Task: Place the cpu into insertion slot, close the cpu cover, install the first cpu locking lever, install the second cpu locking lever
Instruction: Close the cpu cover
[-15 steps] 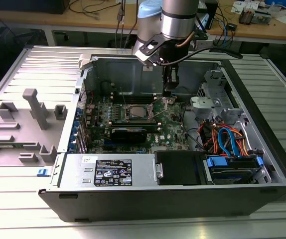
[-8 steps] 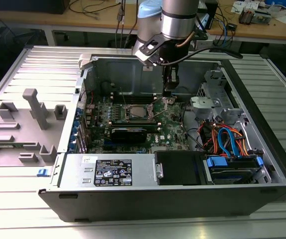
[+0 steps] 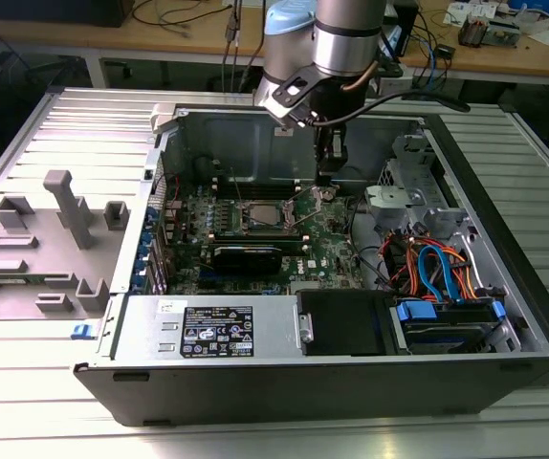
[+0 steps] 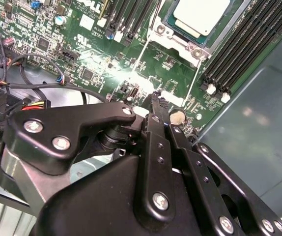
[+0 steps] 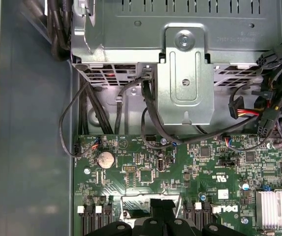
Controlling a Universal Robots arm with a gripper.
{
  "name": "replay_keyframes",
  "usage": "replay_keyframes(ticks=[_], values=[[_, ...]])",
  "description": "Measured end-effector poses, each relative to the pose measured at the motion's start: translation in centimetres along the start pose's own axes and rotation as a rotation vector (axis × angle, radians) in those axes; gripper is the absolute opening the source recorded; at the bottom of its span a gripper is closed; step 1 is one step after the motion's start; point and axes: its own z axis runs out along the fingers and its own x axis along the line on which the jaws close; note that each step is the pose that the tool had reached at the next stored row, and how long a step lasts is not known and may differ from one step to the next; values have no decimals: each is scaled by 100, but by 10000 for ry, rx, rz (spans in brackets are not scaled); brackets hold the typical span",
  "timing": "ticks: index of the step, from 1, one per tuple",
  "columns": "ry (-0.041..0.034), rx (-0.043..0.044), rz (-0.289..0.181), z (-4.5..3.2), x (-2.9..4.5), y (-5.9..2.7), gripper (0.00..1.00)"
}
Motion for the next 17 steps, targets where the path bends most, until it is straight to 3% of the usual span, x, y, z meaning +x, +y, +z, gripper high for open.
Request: replay_keyframes(ticks=[8, 11, 17], values=[[1, 0, 1, 16, 2, 42, 11], [1, 39, -3, 70, 8, 135, 11], [-1, 97, -8, 175, 26, 203, 11]])
